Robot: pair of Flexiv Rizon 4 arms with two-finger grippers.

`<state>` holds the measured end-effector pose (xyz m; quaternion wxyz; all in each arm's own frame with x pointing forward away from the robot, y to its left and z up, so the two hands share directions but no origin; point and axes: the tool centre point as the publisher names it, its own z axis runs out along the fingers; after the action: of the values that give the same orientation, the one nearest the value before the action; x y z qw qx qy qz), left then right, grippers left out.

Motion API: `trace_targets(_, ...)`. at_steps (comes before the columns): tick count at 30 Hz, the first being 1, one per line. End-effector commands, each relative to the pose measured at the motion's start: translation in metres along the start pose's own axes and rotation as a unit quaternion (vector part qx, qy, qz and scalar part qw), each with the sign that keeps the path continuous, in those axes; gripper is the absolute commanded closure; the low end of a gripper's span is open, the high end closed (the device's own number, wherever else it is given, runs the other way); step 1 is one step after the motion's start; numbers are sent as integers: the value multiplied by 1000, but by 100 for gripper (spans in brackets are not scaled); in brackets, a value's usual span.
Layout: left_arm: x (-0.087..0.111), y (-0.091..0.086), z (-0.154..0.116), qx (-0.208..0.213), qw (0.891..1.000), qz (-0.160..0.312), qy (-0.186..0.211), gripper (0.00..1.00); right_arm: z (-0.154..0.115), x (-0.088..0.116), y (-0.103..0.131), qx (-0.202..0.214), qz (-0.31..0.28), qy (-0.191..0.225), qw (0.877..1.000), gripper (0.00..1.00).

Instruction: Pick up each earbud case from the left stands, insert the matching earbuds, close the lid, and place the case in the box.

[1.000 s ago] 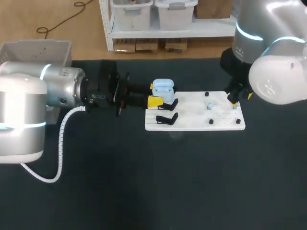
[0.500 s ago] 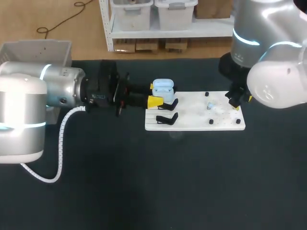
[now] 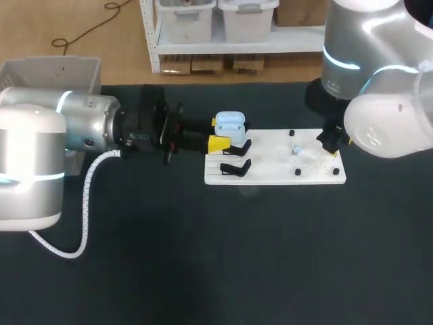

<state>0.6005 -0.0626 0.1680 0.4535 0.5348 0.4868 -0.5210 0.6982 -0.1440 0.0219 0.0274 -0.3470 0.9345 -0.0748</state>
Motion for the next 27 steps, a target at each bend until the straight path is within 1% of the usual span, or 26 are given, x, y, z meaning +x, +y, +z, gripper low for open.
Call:
trace_targets(1,0,0,0,0,1000,1,0,100,3,-1,1,4,0,-1,1000,60)
trace_targets(15,0,0,0,0,1000,1,0,100,8,-3,-1,3,-2,0,1000,64)
trace_targets(21,0,0,0,0,1000,1,0,100,9,-6,-1,5,-4,0,1000,68)
trace_targets(24,0,0,0,0,1000,1,0,100,9,-7,-1,6,-5,1,1000,74)
trace_targets(27,0,0,0,0,1000,1,0,100,10,-7,-1,7,-5,2,1000,75)
